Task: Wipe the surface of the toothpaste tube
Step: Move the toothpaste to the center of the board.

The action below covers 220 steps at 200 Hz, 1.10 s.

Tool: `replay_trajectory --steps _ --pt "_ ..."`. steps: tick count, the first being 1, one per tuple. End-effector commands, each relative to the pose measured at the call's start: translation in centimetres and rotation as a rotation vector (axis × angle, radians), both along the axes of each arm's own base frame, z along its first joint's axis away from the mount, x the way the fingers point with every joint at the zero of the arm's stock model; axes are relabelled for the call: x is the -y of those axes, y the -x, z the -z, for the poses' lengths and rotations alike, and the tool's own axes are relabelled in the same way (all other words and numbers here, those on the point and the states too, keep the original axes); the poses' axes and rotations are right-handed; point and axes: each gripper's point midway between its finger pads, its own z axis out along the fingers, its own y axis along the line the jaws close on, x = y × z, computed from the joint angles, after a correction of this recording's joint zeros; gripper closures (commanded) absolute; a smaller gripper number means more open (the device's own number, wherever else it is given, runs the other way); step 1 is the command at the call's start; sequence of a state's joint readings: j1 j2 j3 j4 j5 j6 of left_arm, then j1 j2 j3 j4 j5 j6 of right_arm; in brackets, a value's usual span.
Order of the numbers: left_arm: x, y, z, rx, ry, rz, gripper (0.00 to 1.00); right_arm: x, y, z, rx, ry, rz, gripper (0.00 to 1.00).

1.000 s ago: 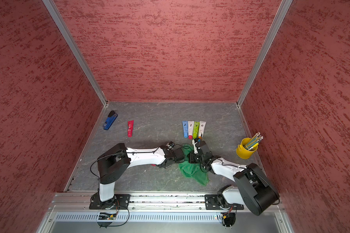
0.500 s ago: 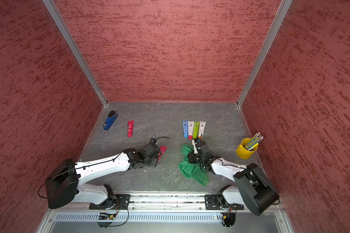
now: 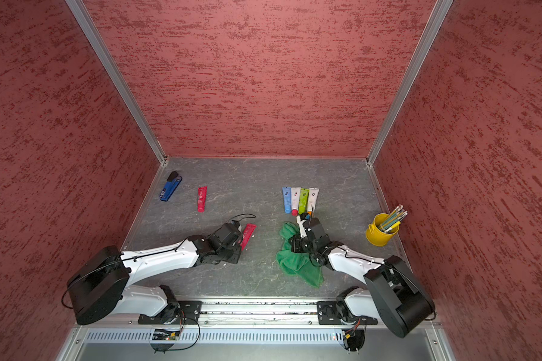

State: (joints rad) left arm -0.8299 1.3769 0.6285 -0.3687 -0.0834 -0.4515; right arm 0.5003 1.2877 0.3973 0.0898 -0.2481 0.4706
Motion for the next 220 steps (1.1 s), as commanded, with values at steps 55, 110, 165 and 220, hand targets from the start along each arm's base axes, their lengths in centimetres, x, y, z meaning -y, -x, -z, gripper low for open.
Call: replay_trajectory --steps 55,110,165,220 --pt "4.0 1.5 0.4 -0.013 0.041 0.179 0.88 -1.4 -2.8 -8.4 0.188 -0.024 -0.038 0.97" --pt "7.6 5.1 -0.6 -0.030 0.005 0.363 0.88 -3.4 -4.6 -9.1 0.208 -0.032 -0.113 0.97" --pt "7.0 6.1 -0.1 -0.019 0.018 0.354 0.55 -3.3 -3.2 -1.8 0.042 0.006 -0.107 1.00" --pt "7.1 7.1 0.6 -0.032 0.047 0.356 0.49 -4.4 0.1 2.4 -0.048 0.025 -0.155 1.00"
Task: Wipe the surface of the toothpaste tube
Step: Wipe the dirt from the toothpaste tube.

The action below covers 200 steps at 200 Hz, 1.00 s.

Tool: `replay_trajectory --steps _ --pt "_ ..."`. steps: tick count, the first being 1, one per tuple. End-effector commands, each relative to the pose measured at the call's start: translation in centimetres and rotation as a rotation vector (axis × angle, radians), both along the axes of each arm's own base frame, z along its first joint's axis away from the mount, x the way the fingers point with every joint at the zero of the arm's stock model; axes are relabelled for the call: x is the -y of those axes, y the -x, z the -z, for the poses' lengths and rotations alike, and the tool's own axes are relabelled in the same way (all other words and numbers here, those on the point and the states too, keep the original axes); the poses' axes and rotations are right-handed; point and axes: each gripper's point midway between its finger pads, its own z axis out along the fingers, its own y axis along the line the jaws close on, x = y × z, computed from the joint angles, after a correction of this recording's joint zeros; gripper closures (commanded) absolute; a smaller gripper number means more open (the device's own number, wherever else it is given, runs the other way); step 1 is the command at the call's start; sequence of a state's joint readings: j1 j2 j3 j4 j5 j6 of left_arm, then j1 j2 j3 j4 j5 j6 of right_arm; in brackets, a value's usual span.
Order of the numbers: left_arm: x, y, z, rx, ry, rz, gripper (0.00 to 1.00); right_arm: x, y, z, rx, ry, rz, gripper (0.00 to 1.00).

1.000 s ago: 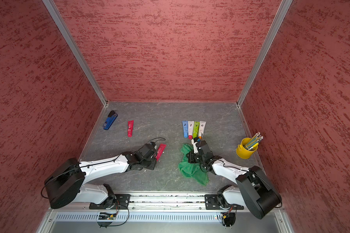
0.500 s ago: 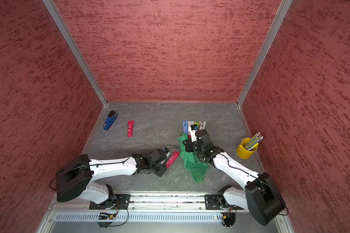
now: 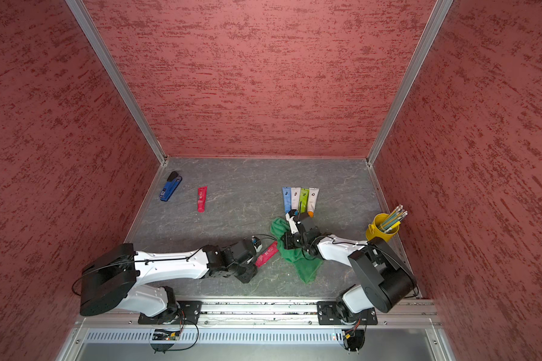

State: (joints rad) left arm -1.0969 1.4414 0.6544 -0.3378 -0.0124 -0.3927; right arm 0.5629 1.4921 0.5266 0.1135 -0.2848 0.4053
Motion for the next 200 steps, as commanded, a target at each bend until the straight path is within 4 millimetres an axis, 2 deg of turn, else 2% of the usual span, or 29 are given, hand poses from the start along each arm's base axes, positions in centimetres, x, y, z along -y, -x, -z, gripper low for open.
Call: replay_trajectory --steps 1,12,46,71,108,144,181,200 --pt "0.8 0.2 0.0 0.000 0.033 0.005 0.49 -0.7 1.2 1.2 -0.028 -0.003 -0.022 1.00" --pt "0.9 0.2 0.4 -0.004 0.022 0.007 0.54 -0.8 1.5 1.6 -0.035 0.002 -0.024 1.00" --pt "1.6 -0.4 1.4 -0.001 0.003 0.020 0.83 -1.1 2.1 2.2 -0.047 0.006 -0.038 1.00" --pt "1.8 -0.4 1.9 -0.004 -0.011 0.031 0.93 -2.0 3.2 2.4 -0.060 -0.004 -0.068 1.00" --pt "1.8 -0.6 2.0 -0.002 -0.016 0.029 0.98 -4.5 6.8 2.5 -0.119 -0.092 -0.201 1.00" --pt "1.6 -1.2 1.5 0.042 -0.022 0.020 1.00 -6.6 10.8 0.9 -0.182 -0.257 -0.338 1.00" --pt "1.7 -1.6 1.0 0.073 -0.019 0.016 1.00 -8.5 12.5 -1.0 -0.194 -0.359 -0.440 1.00" --pt "1.6 -1.6 1.1 0.076 -0.025 0.015 1.00 -9.0 13.0 -1.2 -0.212 -0.378 -0.471 1.00"
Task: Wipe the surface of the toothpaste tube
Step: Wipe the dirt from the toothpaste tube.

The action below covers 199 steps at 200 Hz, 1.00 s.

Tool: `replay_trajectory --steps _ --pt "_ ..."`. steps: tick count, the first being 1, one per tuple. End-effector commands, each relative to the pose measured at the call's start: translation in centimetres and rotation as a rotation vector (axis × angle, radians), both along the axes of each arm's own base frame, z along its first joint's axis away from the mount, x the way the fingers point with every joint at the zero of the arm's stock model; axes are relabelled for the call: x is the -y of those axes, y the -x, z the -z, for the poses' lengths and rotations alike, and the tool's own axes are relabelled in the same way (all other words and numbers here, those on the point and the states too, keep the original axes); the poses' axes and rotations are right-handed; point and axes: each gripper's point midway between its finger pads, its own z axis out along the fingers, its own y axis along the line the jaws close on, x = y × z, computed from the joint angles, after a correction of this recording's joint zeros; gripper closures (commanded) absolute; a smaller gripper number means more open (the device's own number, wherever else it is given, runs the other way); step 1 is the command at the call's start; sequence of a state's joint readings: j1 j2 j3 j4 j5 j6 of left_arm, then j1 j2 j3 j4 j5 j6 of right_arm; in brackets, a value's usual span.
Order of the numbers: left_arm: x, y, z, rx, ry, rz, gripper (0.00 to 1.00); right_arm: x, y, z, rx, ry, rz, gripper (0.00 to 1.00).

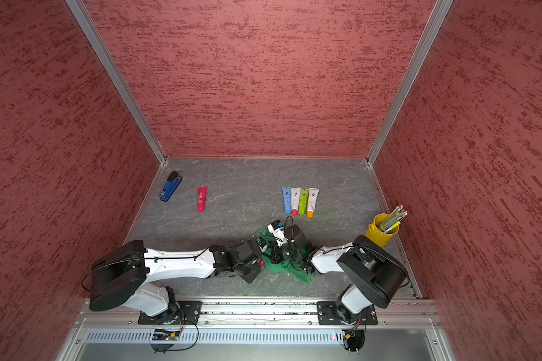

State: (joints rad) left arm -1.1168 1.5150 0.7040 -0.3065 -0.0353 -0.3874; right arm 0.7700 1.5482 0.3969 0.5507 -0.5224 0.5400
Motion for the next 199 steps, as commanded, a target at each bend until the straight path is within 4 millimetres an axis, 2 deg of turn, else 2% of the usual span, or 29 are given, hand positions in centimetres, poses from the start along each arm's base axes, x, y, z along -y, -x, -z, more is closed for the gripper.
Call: replay_trajectory --steps 1,25,65,99,136,170,199 --pt "-0.1 -1.0 0.8 0.053 -0.021 0.000 1.00 -0.8 5.7 1.1 -0.186 -0.028 -0.202 1.00" --pt "-0.3 -1.0 0.7 0.059 -0.019 -0.005 1.00 0.9 3.8 3.8 -0.167 0.130 -0.090 1.00" --pt "-0.8 -0.9 0.5 0.065 -0.017 -0.019 1.00 6.6 -0.8 7.8 -0.178 0.377 0.173 1.00" --pt "-1.5 -0.6 0.5 0.066 -0.024 -0.042 1.00 9.2 -4.4 7.6 -0.123 0.467 0.348 1.00" --pt "-2.1 -0.7 0.0 0.085 -0.016 -0.062 1.00 11.4 -7.0 5.5 -0.036 0.516 0.473 1.00" --pt "-1.9 -0.9 0.4 0.086 -0.028 -0.065 1.00 11.4 -7.2 5.2 -0.021 0.514 0.463 1.00" --pt "-1.8 -1.1 0.5 0.089 -0.036 -0.068 1.00 9.2 -5.7 4.3 -0.031 0.404 0.347 1.00"
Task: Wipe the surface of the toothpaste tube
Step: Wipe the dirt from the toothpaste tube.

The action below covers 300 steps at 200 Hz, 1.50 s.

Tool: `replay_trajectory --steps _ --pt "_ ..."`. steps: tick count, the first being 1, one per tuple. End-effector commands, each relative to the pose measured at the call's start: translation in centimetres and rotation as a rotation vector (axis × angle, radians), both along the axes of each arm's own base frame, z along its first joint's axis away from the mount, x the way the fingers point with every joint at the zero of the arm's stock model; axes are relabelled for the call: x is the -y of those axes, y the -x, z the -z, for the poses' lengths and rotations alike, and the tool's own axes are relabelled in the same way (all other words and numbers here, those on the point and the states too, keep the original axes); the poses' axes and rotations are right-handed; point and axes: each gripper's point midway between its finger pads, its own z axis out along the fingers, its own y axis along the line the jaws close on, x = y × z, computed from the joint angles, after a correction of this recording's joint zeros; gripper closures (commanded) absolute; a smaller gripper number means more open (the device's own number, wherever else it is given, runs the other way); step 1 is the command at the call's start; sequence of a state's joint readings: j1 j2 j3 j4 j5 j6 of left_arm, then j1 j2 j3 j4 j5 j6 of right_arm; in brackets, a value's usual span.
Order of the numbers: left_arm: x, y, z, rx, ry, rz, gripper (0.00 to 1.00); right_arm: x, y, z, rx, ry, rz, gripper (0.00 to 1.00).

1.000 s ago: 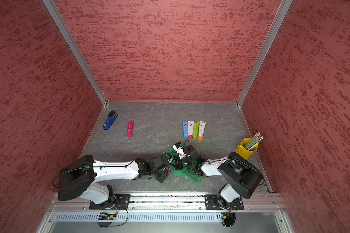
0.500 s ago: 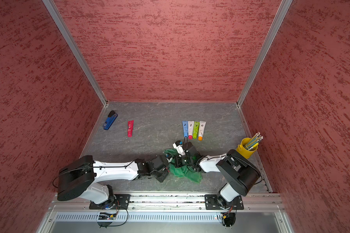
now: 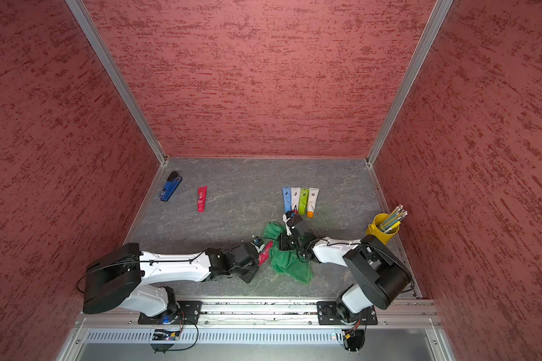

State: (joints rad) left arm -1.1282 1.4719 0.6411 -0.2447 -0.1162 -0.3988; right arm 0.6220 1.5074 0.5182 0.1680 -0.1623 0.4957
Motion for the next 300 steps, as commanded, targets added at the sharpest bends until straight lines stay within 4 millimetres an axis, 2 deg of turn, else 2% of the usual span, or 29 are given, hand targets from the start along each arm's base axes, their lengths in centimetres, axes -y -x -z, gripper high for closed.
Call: replay_trajectory --steps 1,43,66,107,131,162,176,207,227,240,272,300 --pt "-0.9 -0.4 0.6 0.009 -0.044 -0.034 1.00 1.3 2.2 1.7 -0.066 0.052 -0.040 1.00" --pt "-0.5 -0.9 0.6 0.013 -0.042 -0.027 1.00 -2.0 6.9 1.1 -0.142 -0.124 -0.222 1.00" --pt "-0.1 -1.1 0.7 0.012 -0.045 -0.015 1.00 -3.6 8.9 0.7 -0.149 -0.175 -0.292 1.00" --pt "0.2 -1.1 0.7 0.012 -0.041 0.003 1.00 -6.8 11.2 -0.1 -0.173 -0.253 -0.405 1.00" --pt "0.3 -1.1 0.7 0.010 -0.037 0.006 1.00 -8.0 11.6 -0.9 -0.172 -0.306 -0.442 1.00" --pt "0.3 -1.0 0.7 0.009 -0.035 0.012 1.00 -7.6 10.3 -0.4 -0.144 -0.240 -0.401 1.00" --pt "0.3 -1.0 0.7 0.009 -0.035 0.011 1.00 -6.7 8.9 0.4 -0.148 -0.179 -0.337 1.00" --pt "0.4 -0.9 0.7 0.009 -0.033 0.014 1.00 -2.3 4.7 2.3 -0.146 0.010 -0.141 1.00" --pt "0.3 -0.9 0.8 0.010 -0.034 0.011 1.00 1.1 2.1 2.4 -0.098 0.133 -0.023 1.00" --pt "0.3 -0.9 0.8 0.011 -0.031 0.012 1.00 2.5 0.8 2.0 -0.063 0.207 0.025 1.00" --pt "0.4 -0.9 0.8 0.009 -0.034 0.017 1.00 1.2 0.1 0.8 -0.031 0.162 -0.004 1.00" --pt "0.5 -0.9 0.9 0.008 -0.032 0.019 1.00 -2.4 1.9 -0.3 -0.050 -0.002 -0.145 1.00"
